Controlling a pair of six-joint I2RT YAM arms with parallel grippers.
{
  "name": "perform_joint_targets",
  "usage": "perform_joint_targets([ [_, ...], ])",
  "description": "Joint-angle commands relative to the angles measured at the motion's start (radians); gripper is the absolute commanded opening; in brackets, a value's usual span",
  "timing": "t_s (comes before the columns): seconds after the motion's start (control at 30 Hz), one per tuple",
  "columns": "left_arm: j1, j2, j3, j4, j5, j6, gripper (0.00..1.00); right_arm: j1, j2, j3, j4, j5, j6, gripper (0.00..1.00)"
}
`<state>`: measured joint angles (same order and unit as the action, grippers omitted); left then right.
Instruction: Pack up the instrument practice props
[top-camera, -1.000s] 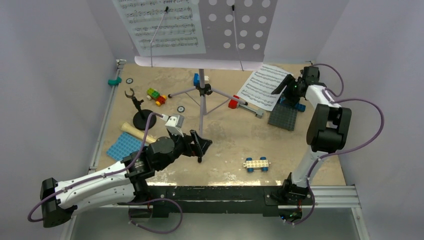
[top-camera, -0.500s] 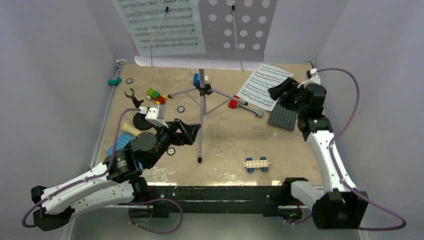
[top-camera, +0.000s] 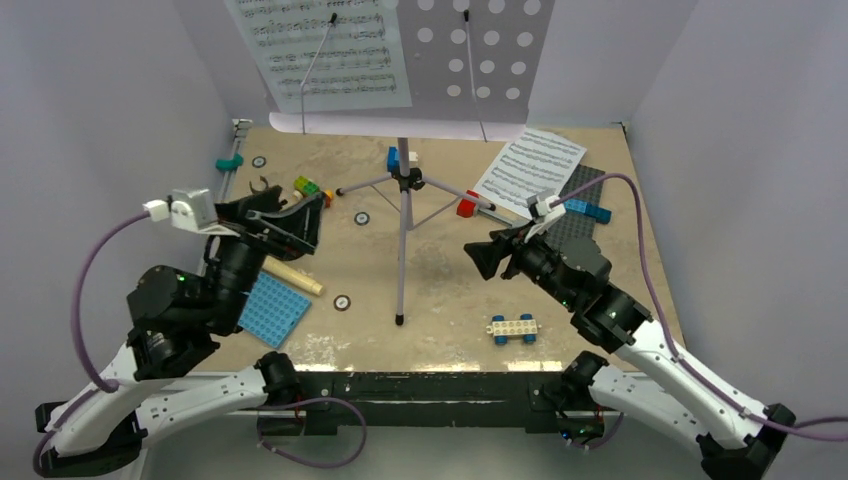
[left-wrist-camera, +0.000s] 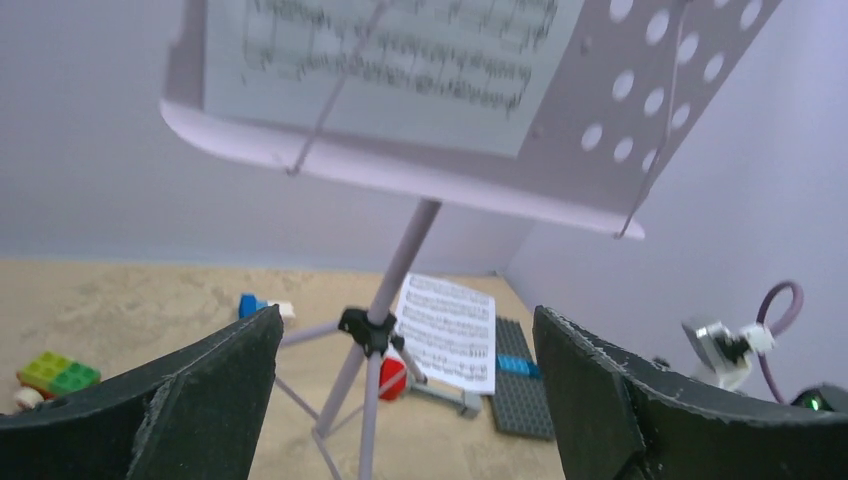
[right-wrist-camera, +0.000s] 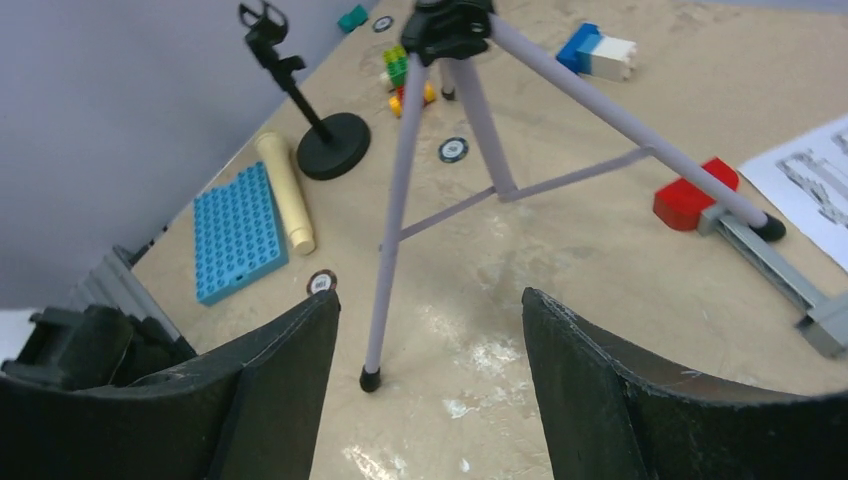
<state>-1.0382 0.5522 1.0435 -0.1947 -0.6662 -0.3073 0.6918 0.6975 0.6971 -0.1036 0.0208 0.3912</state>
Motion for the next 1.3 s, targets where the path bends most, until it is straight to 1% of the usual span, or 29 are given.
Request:
perform_joint_targets([
  [0.0,0.006,0.031,0.102,0.169,-0.049,0.271,0.97,0.175,0.026,0.126,0.076,0.159,-0.163,0.71],
  [0.1,0.006,0.073,0.157,0.305,-0.032,0.454,0.96,0.256,0.077,0.222,0.099,0.177,-0.217,0.71],
  [0.23,0.006,0.132,0.199,0.492,0.05,0.704,0.96,0.297,0.148,0.336,0.191,0.161,-0.264,0.72],
  [0.3,0.011,0.185,0.262,0.486,0.104,0.796,0.96,0.31,0.195,0.407,0.226,0.169,-0.275,0.72],
  [0.37,0.034,0.24,0.327,0.438,0.131,0.835,0.95,0.329,0.258,0.49,0.209,0.198,-0.284,0.73],
  [0.43,0.078,0.282,0.38,0.369,0.164,0.815,0.95,0.34,0.305,0.561,0.202,0.235,-0.289,0.73],
  [0.5,0.137,0.309,0.407,0.312,0.203,0.757,0.94,0.344,0.346,0.619,0.208,0.263,-0.294,0.73],
  [0.6,0.213,0.334,0.421,0.249,0.236,0.674,0.92,0.344,0.409,0.713,0.192,0.316,-0.314,0.74],
  [0.67,0.239,0.343,0.418,0.235,0.254,0.627,0.92,0.344,0.453,0.779,0.18,0.345,-0.335,0.75],
  [0.87,0.249,0.357,0.396,0.242,0.266,0.57,0.93,0.34,0.616,1.012,0.07,0.398,-0.349,0.78],
  [1.03,0.249,0.337,0.373,0.241,0.272,0.546,0.94,0.321,0.693,1.117,0.021,0.432,-0.322,0.81],
  [1.27,0.248,0.304,0.348,0.218,0.274,0.523,0.95,0.275,0.771,1.221,-0.041,0.409,-0.275,0.84],
])
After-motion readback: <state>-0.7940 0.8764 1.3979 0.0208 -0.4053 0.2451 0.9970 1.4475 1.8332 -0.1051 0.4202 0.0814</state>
